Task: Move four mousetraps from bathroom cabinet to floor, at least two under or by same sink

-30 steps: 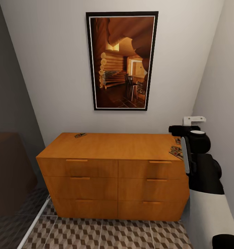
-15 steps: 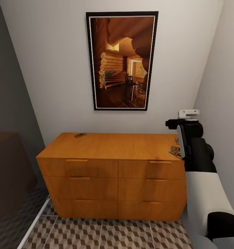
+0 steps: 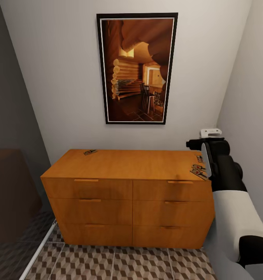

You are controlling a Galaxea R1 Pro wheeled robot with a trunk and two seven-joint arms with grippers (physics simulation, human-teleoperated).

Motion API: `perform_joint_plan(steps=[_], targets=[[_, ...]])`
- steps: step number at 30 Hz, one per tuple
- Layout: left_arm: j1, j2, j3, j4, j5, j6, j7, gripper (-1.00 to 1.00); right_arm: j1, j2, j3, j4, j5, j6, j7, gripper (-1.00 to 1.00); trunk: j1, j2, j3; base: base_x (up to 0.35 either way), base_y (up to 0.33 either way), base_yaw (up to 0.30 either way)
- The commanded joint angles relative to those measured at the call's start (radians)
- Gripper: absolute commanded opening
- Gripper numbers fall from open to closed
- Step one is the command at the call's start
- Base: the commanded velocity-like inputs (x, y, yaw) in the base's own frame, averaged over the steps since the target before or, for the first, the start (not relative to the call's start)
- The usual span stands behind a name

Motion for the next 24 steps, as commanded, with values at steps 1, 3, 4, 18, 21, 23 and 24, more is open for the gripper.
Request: perform_joint_plan(steps=[1, 3, 4, 18, 21, 23, 24], targets=[[0.000, 0.001, -0.005, 0.001, 0.001, -0.003, 0.001, 1.00, -0.001, -0.016, -0.014, 0.013, 0.000, 0.004, 0.033, 1.00, 0.000, -0.001, -0.001, 0.000, 0.000, 0.000], [0.000, 0.001, -0.005, 0.001, 0.001, -0.003, 0.001, 1.00, -0.001, -0.027, -0.026, 0.019, -0.001, 0.004, 0.057, 1.00, 0.000, -0.001, -0.001, 0.000, 0.000, 0.000], [0.000, 0.001, -0.005, 0.001, 0.001, -0.003, 0.001, 1.00, -0.001, -0.032, -0.031, 0.021, -0.001, 0.003, 0.072, 1.00, 0.000, -0.001, -0.001, 0.000, 0.000, 0.000], [0.000, 0.001, -0.005, 0.000, 0.000, -0.003, 0.001, 1.00, 0.000, -0.051, -0.042, 0.025, -0.001, 0.003, 0.119, 1.00, 0.000, -0.001, -0.001, 0.000, 0.000, 0.000], [0.000, 0.001, -0.005, 0.000, 0.000, -0.003, 0.001, 1.00, 0.000, -0.058, -0.043, 0.025, -0.001, 0.003, 0.123, 1.00, 0.000, -0.001, -0.001, 0.000, 0.000, 0.000], [0.000, 0.001, -0.005, 0.000, 0.000, -0.003, 0.001, 1.00, 0.000, -0.061, -0.043, 0.025, -0.001, 0.003, 0.136, 1.00, 0.000, -0.001, -0.001, 0.000, 0.000, 0.000], [0.000, 0.001, -0.005, 0.000, 0.001, -0.003, 0.001, 1.00, 0.000, -0.061, -0.043, 0.025, -0.001, 0.003, 0.142, 1.00, 0.000, -0.001, -0.001, 0.000, 0.000, 0.000]])
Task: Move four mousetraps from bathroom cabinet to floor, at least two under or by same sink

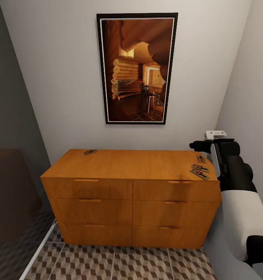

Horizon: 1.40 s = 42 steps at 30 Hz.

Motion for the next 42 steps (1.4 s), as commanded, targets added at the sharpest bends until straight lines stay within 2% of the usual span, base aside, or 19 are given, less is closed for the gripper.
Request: perform_joint_plan(steps=[1, 3, 6, 10, 24, 28, 36, 42], targets=[[0.000, 0.001, -0.005, 0.000, 0.000, -0.003, 0.001, 1.00, 0.000, -0.001, -0.001, -0.001, 0.011, 0.004, 0.016, 1.00, 0.000, -0.001, -0.001, 0.000, 0.000, 0.000], [0.000, 0.001, -0.005, 0.000, 0.000, -0.003, 0.002, 1.00, 0.000, -0.002, -0.001, -0.001, 0.011, 0.004, 0.028, 1.00, 0.000, -0.001, -0.001, 0.000, 0.000, 0.000], [0.002, 0.018, -0.006, 0.017, -0.002, 0.006, -0.001, 1.00, 0.017, 0.015, 0.005, -0.006, 0.007, 0.008, 0.018, 1.00, 0.000, -0.001, -0.001, 0.000, 0.000, 0.000], [0.002, 0.019, -0.007, 0.023, -0.002, 0.006, -0.001, 1.00, 0.018, 0.036, 0.007, -0.007, 0.007, 0.008, 0.019, 1.00, 0.000, -0.001, -0.001, 0.000, 0.000, 0.000], [0.002, 0.023, -0.004, 0.097, -0.009, -0.011, -0.001, 1.00, 0.036, 0.047, 0.009, 0.034, 0.008, -0.034, 0.017, 1.00, 0.000, -0.001, -0.001, 0.000, 0.000, 0.000], [0.002, 0.023, -0.004, 0.120, -0.009, -0.016, -0.001, 1.00, 0.037, 0.045, 0.008, 0.052, 0.011, -0.036, 0.017, 1.00, 0.000, -0.001, -0.001, 0.000, 0.000, 0.000], [0.002, 0.026, -0.004, 0.125, -0.008, -0.018, 0.000, 1.00, 0.038, 0.018, 0.006, 0.087, 0.013, -0.043, 0.016, 1.00, 0.000, -0.001, -0.001, 0.000, 0.000, 0.000], [0.002, 0.026, -0.005, 0.125, -0.008, -0.019, -0.001, 1.00, 0.038, 0.001, 0.002, 0.120, 0.013, -0.077, 0.015, 1.00, 0.000, -0.001, -0.001, 0.012, 0.000, 0.000]])
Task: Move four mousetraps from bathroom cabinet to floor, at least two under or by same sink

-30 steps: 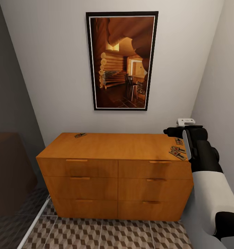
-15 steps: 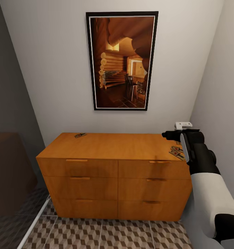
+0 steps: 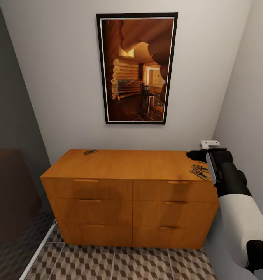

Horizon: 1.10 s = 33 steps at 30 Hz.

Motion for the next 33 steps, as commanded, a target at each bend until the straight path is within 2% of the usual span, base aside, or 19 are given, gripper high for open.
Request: perform_joint_plan(steps=[1, 10, 17, 18, 27, 31, 33], targets=[[0.000, 0.001, -0.006, 0.000, 0.000, -0.002, 0.001, 1.00, -0.001, -0.004, -0.002, 0.005, 0.010, -0.002, 0.010, 1.00, 0.000, -0.001, -0.001, 0.074, 0.000, 0.000], [0.000, 0.004, -0.006, 0.005, 0.001, -0.006, 0.001, 1.00, -0.001, -0.047, -0.003, 0.055, 0.008, -0.052, 0.011, 1.00, 0.000, -0.001, -0.001, 0.203, 0.000, 0.000], [0.000, 0.005, -0.006, 0.023, 0.000, -0.006, 0.001, 1.00, -0.001, -0.058, -0.004, 0.095, 0.007, -0.091, 0.012, 1.00, 0.000, -0.001, -0.001, 0.317, 0.000, 0.000], [0.000, 0.005, -0.006, 0.025, 0.000, -0.006, 0.001, 1.00, -0.001, -0.060, -0.004, 0.140, 0.007, -0.096, 0.012, 1.00, 0.000, -0.001, -0.001, 0.314, 0.000, 0.000], [0.000, 0.006, -0.006, 0.029, 0.000, -0.008, 0.000, 1.00, -0.001, -0.064, -0.005, 0.179, 0.007, -0.100, 0.017, 1.00, 0.000, -0.001, -0.001, 0.248, 0.000, 0.000], [0.000, 0.007, -0.006, 0.029, 0.000, -0.008, 0.000, 1.00, -0.001, -0.069, -0.016, 0.192, 0.006, -0.124, 0.018, 1.00, 0.000, -0.001, -0.001, 0.039, 0.000, 0.000], [0.000, 0.007, -0.006, 0.029, 0.000, -0.008, 0.000, 1.00, -0.001, -0.074, -0.036, 0.197, 0.006, -0.140, 0.019, 1.00, 0.000, -0.001, -0.001, 0.014, 0.000, 0.000]])
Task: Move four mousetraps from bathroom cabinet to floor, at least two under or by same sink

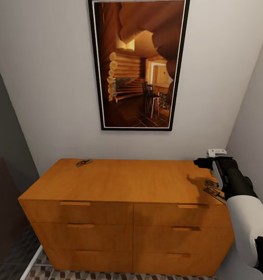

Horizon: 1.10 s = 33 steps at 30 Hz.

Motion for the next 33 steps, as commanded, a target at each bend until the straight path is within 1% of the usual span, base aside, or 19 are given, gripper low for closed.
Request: perform_joint_plan(steps=[1, 6, 9, 14, 27, 33], targets=[[0.000, 0.001, -0.005, 0.000, 0.000, -0.002, 0.001, 1.00, -0.001, -0.003, -0.013, 0.002, 0.010, 0.000, 0.011, 1.00, 0.000, -0.001, -0.001, 0.007, 0.000, 0.000], [0.000, 0.001, -0.005, 0.000, 0.000, -0.002, 0.001, 1.00, -0.001, -0.012, -0.029, 0.013, 0.010, -0.006, 0.012, 1.00, 0.000, -0.001, -0.001, 0.004, 0.000, 0.000], [0.000, 0.001, -0.005, 0.000, 0.000, -0.002, 0.001, 1.00, -0.001, -0.019, -0.032, 0.021, 0.010, -0.008, 0.012, 1.00, 0.000, -0.001, -0.001, 0.001, 0.000, 0.000], [0.000, 0.001, -0.005, 0.000, 0.000, -0.002, 0.001, 1.00, -0.001, -0.028, -0.035, 0.035, 0.010, -0.012, 0.012, 1.00, 0.000, -0.001, -0.001, 0.000, 0.000, 0.000], [0.000, 0.001, -0.005, 0.000, 0.000, -0.002, 0.001, 1.00, -0.001, -0.034, -0.035, 0.042, 0.010, -0.014, 0.013, 1.00, 0.000, -0.001, -0.001, 0.000, 0.000, 0.000], [0.000, 0.001, -0.005, 0.002, 0.000, -0.002, 0.001, 1.00, -0.001, -0.047, -0.035, 0.044, 0.010, -0.019, 0.021, 1.00, 0.000, -0.001, -0.001, 0.000, 0.000, 0.000]])
